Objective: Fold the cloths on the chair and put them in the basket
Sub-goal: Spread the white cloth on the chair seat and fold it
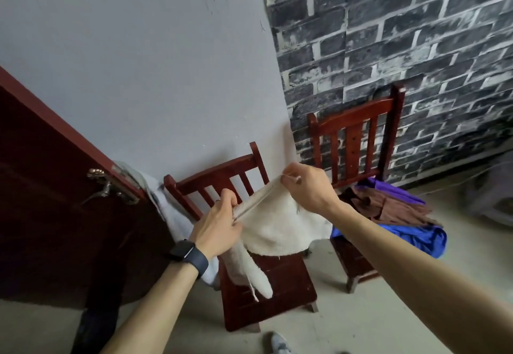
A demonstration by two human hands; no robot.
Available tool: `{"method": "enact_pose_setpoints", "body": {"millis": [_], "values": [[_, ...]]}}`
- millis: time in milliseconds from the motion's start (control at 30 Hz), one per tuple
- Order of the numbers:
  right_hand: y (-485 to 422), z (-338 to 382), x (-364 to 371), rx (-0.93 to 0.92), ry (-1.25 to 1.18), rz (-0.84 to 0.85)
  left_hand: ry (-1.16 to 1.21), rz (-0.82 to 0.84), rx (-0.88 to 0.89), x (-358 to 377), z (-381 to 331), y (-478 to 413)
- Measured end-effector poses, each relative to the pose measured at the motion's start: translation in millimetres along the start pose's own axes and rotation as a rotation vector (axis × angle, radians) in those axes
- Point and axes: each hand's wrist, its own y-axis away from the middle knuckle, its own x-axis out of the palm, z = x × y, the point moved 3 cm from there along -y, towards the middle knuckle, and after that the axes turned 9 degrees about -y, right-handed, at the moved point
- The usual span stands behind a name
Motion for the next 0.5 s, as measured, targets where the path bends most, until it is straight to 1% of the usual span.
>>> {"method": "enact_pose_setpoints", "body": {"millis": [67, 100, 133, 167, 200, 267, 300, 333, 367, 400, 467, 500], "values": [[-5.8, -5.7, 0.8, 0.024, -0.014, -0.026, 0.020, 0.081, -0.027, 3.2, 2.9, -6.8], [-7.1, -7.2, 2.2, 0.033, -0.019, -0.040, 0.005, 0.161, -0.046, 6.5, 5.5, -11.1], [-9.0, -9.3, 4.8, 0.034, -0.018, -0.047, 0.032, 0.233, -0.056, 8.4, 6.6, -14.1], [-10.8, -11.3, 8.4, 0.021, -0.008, -0.034, 0.113, 0.292, -0.066, 11.1, 7.3, -17.0], [-13.0, -13.0, 12.9, 0.001, 0.007, 0.010, 0.228, 0.329, -0.074, 12.4, 5.7, -19.3], [-11.6, -16.6, 21.3, -0.011, -0.003, 0.177, 0.505, 0.358, -0.124, 11.4, 2.3, -22.4], [-8.1, -21.9, 24.9, 0.030, -0.072, 0.240, 0.665, 0.366, -0.167, 10.5, 1.1, -23.4], [-1.8, -30.0, 27.3, 0.091, -0.175, 0.243, 0.837, 0.386, -0.203, 11.6, 0.6, -24.7], [7.3, -40.3, 28.1, 0.165, -0.288, 0.180, 0.979, 0.405, -0.232, 12.4, 0.2, -25.5], [19.6, -58.0, 29.5, 0.260, -0.374, 0.069, 1.091, 0.416, -0.249, 12.9, -1.1, -26.2], [47.3, -96.6, 29.9, 0.475, -0.451, -0.119, 1.214, 0.425, -0.263, 11.5, -3.8, -26.6], [61.5, -115.8, 30.8, 0.567, -0.460, -0.136, 1.244, 0.425, -0.268, 10.4, -4.4, -26.4]]}}
